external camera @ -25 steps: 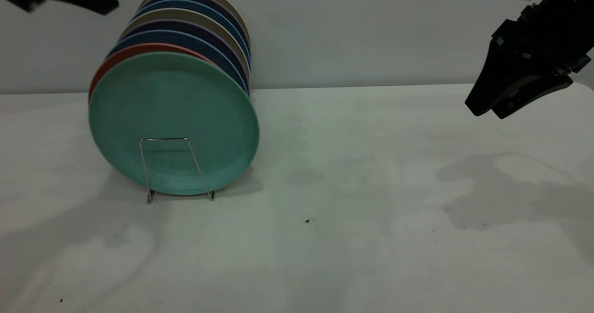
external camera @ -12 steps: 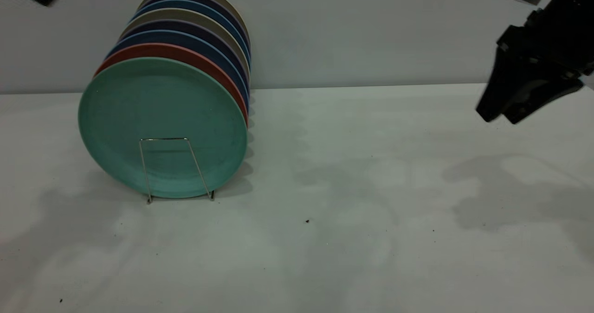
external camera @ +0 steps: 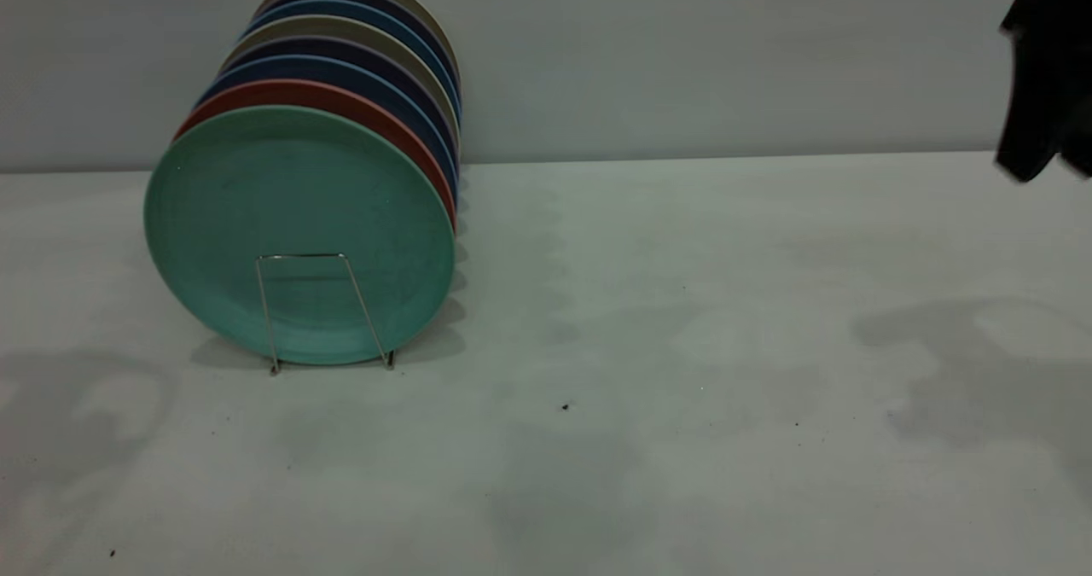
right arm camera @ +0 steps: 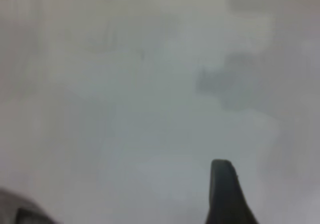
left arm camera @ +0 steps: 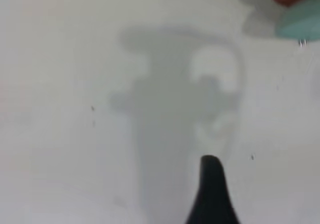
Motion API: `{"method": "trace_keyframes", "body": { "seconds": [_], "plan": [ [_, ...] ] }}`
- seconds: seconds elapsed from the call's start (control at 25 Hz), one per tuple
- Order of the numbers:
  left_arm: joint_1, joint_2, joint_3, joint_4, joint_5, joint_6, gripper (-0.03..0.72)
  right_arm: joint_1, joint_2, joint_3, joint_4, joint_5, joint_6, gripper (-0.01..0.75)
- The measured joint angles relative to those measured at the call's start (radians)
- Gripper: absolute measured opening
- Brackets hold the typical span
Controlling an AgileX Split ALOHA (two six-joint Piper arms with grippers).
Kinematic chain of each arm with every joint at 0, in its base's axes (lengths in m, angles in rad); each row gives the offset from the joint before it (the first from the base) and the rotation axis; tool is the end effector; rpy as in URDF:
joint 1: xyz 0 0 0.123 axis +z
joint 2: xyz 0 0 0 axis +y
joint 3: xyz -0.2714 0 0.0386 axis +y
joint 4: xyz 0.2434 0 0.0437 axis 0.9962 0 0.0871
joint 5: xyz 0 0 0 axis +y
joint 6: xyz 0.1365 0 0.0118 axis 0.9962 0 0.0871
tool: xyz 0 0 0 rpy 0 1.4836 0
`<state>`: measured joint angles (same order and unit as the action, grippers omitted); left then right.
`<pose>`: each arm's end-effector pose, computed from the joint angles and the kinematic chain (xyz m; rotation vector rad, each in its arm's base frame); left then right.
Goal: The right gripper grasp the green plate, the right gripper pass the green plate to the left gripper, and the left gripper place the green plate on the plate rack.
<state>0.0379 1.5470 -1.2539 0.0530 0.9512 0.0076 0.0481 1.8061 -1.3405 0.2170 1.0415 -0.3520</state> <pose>0.3323 0.0185 0.2414 -0.0117 2.7281 0.0807 0.3578 0.0427 0.1748 -0.4477 2.9188 0.2525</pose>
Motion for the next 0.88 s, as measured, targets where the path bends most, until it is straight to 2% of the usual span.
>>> {"method": "trace_keyframes", "body": {
  "seconds": [0.2, 0.4, 0.88],
  "plan": [
    [0.0, -0.04, 0.013, -0.021, 0.071, -0.001, 0.587, 0.069, -0.125, 0.0, -0.13, 0.158, 0.125, 0.474],
    [0.0, -0.189, 0.099, -0.032, 0.082, -0.001, 0.539, 0.113, -0.283, 0.047, -0.186, 0.173, 0.197, 0.474],
    [0.0, -0.707, 0.404, -0.032, 0.108, -0.001, 0.537, 0.123, -0.798, 0.323, -0.149, 0.194, 0.215, 0.475]
  ]
}}
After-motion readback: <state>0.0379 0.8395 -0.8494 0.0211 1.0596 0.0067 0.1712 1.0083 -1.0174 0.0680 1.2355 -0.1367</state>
